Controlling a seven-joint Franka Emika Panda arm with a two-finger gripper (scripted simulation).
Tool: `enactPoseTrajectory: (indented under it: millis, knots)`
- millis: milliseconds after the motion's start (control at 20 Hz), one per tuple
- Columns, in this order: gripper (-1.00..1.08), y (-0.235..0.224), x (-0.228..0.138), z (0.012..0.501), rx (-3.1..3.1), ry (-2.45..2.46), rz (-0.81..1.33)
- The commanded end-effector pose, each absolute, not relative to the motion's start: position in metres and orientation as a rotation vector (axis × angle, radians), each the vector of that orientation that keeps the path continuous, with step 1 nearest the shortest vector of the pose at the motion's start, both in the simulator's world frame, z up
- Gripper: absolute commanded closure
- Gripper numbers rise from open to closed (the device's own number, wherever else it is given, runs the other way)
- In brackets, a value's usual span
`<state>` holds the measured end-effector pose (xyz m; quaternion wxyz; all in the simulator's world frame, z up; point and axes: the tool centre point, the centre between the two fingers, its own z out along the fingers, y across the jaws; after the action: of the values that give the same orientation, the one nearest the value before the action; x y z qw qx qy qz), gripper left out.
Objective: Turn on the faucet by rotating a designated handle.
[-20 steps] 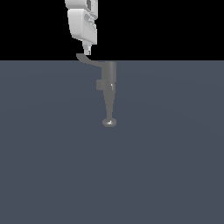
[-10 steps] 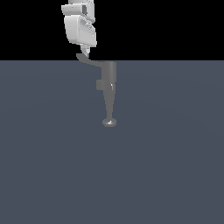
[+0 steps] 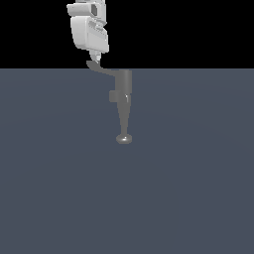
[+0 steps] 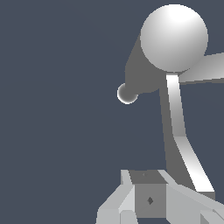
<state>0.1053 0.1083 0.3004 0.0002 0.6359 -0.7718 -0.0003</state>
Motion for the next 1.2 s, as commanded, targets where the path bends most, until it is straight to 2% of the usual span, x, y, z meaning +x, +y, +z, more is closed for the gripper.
enactPoseTrajectory:
  millis: [0, 1150]
  knots:
    - [1.08, 0.109, 0.100, 0.300, 1.998, -2.424, -0.001]
    - [1.08, 0.117, 0.050, 0.300, 1.997, -2.425, -0.001]
